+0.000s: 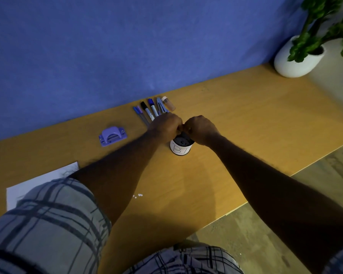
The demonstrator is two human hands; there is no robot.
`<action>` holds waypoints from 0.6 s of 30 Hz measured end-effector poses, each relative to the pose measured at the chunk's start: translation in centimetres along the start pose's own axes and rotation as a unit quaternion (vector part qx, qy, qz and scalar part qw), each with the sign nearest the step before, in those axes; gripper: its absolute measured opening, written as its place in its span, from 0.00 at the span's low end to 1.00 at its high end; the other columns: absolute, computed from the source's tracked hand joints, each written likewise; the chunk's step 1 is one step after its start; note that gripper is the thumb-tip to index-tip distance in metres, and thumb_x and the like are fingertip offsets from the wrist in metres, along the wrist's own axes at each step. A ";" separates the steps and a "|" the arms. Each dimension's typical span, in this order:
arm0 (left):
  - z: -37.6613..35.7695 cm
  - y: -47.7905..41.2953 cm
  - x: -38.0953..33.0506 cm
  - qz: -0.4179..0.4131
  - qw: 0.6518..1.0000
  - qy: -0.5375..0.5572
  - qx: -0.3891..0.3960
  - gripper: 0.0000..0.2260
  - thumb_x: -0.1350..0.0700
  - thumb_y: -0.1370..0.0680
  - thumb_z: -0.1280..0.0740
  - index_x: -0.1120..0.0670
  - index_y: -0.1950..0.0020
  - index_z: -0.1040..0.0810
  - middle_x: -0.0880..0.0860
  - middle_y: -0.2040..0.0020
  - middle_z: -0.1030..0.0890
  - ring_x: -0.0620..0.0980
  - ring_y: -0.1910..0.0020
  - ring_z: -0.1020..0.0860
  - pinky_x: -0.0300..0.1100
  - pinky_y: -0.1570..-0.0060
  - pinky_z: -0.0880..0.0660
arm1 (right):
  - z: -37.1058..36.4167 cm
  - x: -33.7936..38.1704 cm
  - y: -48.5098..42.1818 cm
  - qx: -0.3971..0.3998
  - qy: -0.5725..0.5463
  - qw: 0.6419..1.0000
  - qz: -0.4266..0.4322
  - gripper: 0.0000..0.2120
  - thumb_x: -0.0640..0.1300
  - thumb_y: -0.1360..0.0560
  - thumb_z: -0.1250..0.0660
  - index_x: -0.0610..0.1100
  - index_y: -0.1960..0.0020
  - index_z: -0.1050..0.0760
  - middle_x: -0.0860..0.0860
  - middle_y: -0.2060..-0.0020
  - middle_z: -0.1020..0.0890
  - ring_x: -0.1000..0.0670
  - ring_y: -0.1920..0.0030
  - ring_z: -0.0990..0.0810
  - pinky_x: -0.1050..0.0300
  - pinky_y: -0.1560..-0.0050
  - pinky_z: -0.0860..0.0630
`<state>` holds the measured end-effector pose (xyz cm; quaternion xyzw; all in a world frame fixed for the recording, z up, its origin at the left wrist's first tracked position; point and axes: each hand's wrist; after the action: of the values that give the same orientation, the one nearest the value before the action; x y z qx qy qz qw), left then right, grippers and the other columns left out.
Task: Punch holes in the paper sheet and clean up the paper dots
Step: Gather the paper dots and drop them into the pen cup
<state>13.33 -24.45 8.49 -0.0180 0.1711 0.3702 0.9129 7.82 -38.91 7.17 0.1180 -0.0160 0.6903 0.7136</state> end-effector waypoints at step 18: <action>-0.9 5.8 2.7 0.052 0.943 0.329 0.007 0.15 0.64 0.23 0.34 0.56 0.37 0.22 0.52 0.41 0.19 0.45 0.43 0.22 0.37 0.43 0.26 | -0.6 0.5 4.1 -0.042 -0.340 0.936 -0.084 0.11 0.33 0.27 0.34 0.41 0.47 0.17 0.46 0.53 0.16 0.50 0.53 0.19 0.55 0.54 0.23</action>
<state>10.94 -18.57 7.26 -0.1231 0.4653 0.3890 0.7855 3.69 -38.19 7.27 0.3164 -0.2771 0.5448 0.7254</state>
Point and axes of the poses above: each hand's wrist, its own y-axis away from the middle knuckle, its own z-axis out of the back of the hand, x = y × z
